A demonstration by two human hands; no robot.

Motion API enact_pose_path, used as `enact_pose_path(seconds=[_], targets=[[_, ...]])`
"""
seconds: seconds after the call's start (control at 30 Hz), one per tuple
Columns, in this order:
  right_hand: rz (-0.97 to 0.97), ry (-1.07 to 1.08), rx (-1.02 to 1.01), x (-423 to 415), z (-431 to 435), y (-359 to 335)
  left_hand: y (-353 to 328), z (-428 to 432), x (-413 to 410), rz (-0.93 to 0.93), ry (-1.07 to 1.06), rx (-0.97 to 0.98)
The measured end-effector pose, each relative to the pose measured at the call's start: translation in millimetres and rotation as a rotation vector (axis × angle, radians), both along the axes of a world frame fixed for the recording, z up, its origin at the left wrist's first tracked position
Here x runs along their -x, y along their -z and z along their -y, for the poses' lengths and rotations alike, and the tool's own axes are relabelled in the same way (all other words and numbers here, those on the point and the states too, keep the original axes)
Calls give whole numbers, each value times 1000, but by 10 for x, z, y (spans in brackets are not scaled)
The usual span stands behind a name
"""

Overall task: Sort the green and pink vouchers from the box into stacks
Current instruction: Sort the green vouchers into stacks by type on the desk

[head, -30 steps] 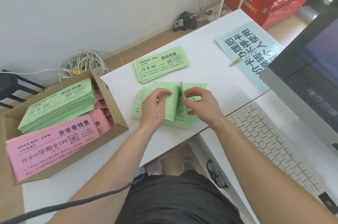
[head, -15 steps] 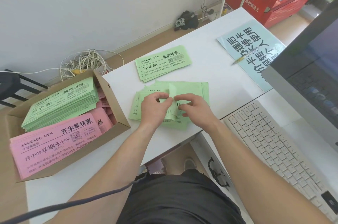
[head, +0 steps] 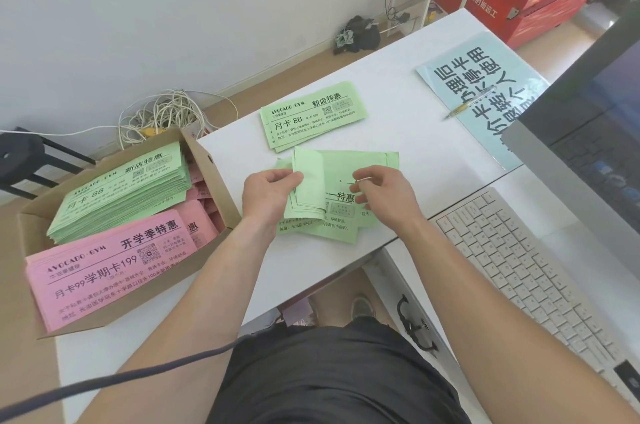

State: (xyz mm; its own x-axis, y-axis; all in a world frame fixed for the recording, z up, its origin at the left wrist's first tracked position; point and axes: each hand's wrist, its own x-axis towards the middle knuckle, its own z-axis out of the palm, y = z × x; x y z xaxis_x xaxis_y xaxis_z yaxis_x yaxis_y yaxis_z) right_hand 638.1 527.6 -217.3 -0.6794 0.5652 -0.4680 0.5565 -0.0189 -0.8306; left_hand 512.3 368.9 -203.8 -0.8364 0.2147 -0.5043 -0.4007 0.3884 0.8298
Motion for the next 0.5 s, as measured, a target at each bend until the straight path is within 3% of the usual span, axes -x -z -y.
enact_pose_path(seconds=[0.17, 0.5], targets=[[-50, -97, 0, 121, 91, -76, 34, -35, -58, 62, 20, -73], [12, -58, 81, 135, 33, -64, 64, -60, -73, 174, 15, -161]])
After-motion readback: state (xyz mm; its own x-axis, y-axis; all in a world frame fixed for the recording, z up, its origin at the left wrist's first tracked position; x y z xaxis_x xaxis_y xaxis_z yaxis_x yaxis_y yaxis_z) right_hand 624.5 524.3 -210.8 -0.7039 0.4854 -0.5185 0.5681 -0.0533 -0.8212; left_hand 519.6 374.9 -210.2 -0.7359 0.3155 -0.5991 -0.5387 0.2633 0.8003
